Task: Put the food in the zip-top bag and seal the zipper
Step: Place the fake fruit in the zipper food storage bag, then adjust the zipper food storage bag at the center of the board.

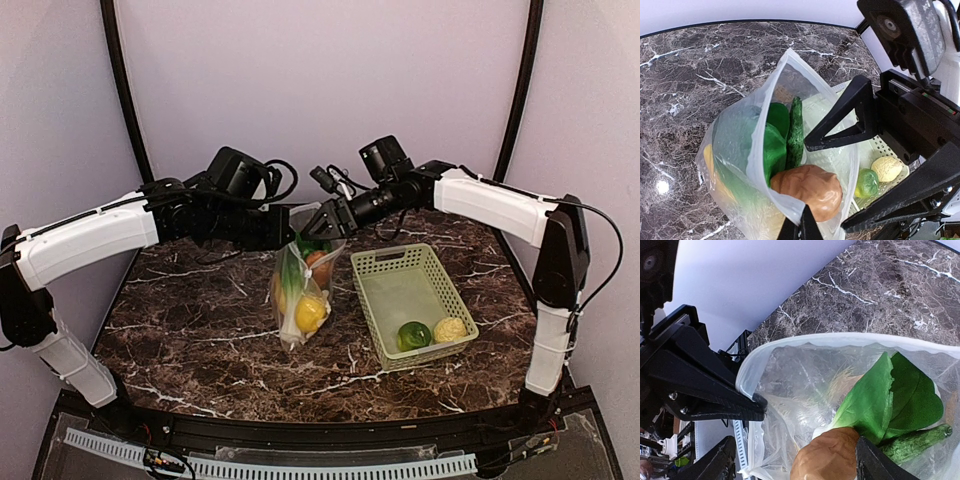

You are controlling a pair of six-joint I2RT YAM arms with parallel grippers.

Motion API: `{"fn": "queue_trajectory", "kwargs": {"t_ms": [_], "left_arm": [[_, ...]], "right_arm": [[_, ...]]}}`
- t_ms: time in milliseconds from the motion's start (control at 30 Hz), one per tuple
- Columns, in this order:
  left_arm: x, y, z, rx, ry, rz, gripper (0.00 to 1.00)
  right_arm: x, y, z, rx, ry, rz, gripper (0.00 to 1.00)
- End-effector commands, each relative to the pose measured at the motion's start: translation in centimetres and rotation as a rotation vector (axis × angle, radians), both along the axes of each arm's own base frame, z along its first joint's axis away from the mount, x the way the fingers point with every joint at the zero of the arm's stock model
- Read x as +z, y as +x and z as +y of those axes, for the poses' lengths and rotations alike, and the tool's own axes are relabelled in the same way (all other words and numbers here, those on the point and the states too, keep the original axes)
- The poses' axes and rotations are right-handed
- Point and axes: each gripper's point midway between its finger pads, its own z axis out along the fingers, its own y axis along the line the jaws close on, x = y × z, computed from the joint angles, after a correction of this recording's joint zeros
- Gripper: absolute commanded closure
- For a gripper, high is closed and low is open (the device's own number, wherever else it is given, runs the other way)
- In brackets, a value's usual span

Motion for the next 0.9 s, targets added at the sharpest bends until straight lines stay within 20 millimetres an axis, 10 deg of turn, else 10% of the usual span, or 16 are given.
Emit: {"fn": "queue_trajectory", "kwargs": {"t_ms": [0, 200, 333, 867], "left_arm": [[1.0, -0.1, 0.9, 0.014, -0.01, -0.028, 0.99], [1.1, -0.6, 0.9, -0.028, 0.006, -0.038, 0.99], [1.0, -1.0, 0.7, -0.066, 0.019, -0.039, 0.99], [2.2, -1.8, -0.4, -0.143, -0.023, -0.039, 0.99]], "right_arm": [[4.7, -0.8, -0.2, 0.058, 0.073, -0.142, 0.21], [7.5, -4.4, -3.4, 0.376, 0.085, -0.59, 0.3], [4.6, -3.6, -5.4, 0.463, -0.06, -0.883, 0.35], [-1.5, -1.1, -4.5, 0.646, -0.189, -0.989, 0.38]]}}
